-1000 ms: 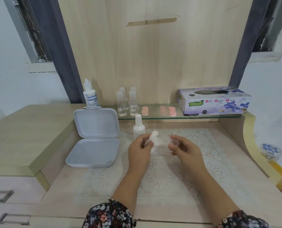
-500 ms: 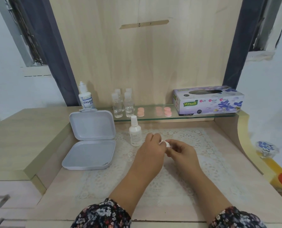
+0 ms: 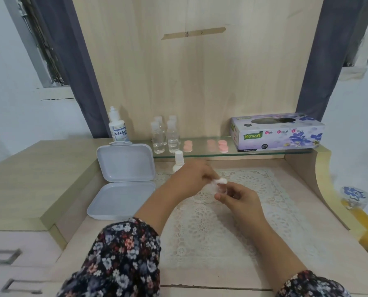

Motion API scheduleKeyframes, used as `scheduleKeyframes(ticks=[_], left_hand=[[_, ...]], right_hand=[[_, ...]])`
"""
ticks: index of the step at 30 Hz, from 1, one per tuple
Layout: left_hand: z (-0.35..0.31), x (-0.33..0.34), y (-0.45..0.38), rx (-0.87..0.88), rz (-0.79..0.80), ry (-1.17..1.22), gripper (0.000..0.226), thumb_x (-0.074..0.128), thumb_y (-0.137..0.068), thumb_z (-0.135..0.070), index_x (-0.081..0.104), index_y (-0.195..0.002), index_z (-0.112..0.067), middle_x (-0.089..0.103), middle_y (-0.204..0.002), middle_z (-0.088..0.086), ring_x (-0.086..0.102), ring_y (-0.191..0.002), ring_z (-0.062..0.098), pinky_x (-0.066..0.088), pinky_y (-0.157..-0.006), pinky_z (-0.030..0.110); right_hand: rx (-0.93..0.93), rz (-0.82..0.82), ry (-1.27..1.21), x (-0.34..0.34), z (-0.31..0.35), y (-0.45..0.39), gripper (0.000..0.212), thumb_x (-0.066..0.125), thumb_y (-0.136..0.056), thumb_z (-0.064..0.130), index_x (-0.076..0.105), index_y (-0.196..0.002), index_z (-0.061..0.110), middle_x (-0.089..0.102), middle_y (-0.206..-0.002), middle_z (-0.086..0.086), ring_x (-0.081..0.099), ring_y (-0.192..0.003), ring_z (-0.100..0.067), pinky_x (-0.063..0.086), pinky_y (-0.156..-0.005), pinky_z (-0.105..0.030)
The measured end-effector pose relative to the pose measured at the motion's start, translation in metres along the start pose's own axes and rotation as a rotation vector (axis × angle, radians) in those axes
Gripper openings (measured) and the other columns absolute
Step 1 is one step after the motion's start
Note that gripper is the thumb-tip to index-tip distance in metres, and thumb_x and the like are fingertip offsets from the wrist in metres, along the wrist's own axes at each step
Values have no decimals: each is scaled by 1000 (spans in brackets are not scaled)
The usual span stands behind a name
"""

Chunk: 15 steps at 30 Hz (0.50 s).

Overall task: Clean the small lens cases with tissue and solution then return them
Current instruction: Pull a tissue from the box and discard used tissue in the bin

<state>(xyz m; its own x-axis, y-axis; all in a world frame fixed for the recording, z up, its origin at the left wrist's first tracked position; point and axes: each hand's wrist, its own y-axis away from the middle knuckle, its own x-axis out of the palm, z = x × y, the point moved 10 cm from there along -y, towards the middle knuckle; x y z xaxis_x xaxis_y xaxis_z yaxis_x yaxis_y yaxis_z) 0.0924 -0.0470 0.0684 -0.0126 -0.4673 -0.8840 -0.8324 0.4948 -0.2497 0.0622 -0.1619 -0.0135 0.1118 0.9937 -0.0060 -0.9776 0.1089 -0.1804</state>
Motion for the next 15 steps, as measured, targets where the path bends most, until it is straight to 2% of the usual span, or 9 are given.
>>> scheduleKeyframes(ticks=[2,4,8,10,12,13,15], left_hand=[[2,11,-4,-23,153,-16,27,66,-88,-9,71,-113,-16,67,-109,0,59,-99,13,44,-87,25],[2,13,-7,-46,210,-86,27,66,-88,-12,71,-114,-17,70,-108,1,61,-98,15,46,-86,27],[-3,12,-9,-83,238,-214,21,63,-91,-19,71,-108,-10,70,-102,7,63,-95,22,50,-87,37],[-1,11,-10,-112,217,-226,18,62,-90,-20,71,-98,-6,70,-93,8,64,-87,24,52,-79,36],[3,8,-9,-152,172,-231,18,62,-89,-19,66,-76,-7,61,-71,5,57,-67,22,44,-61,30],[6,7,-8,-186,141,-211,27,62,-87,-18,55,-62,-10,50,-59,3,47,-56,20,36,-53,28],[13,6,-4,-257,95,-127,41,62,-84,-15,36,-51,-15,32,-50,0,30,-46,17,25,-48,27]], right_hand=[[-8,12,9,1,1,0,14,78,-75,7,73,-78,19,57,-71,-3,52,-68,-16,44,-69,-31],[-2,4,-25,1,0,-1,16,78,-75,5,74,-80,19,59,-73,-4,54,-71,-18,48,-73,-33],[26,-34,-138,-2,-2,1,28,78,-74,0,75,-95,20,66,-76,0,62,-76,-13,54,-79,-23],[21,-36,-128,-2,-2,1,29,78,-75,2,75,-96,20,65,-77,-1,62,-76,-13,54,-81,-24],[21,-47,-117,-4,-1,2,28,78,-75,3,76,-95,22,66,-79,-2,63,-78,-13,54,-83,-26],[19,-57,-109,-5,-1,2,28,79,-75,4,76,-95,22,66,-80,-3,63,-79,-14,55,-84,-27],[12,-71,-92,-7,0,2,28,79,-75,5,75,-96,24,66,-81,-2,63,-79,-13,54,-85,-27]])
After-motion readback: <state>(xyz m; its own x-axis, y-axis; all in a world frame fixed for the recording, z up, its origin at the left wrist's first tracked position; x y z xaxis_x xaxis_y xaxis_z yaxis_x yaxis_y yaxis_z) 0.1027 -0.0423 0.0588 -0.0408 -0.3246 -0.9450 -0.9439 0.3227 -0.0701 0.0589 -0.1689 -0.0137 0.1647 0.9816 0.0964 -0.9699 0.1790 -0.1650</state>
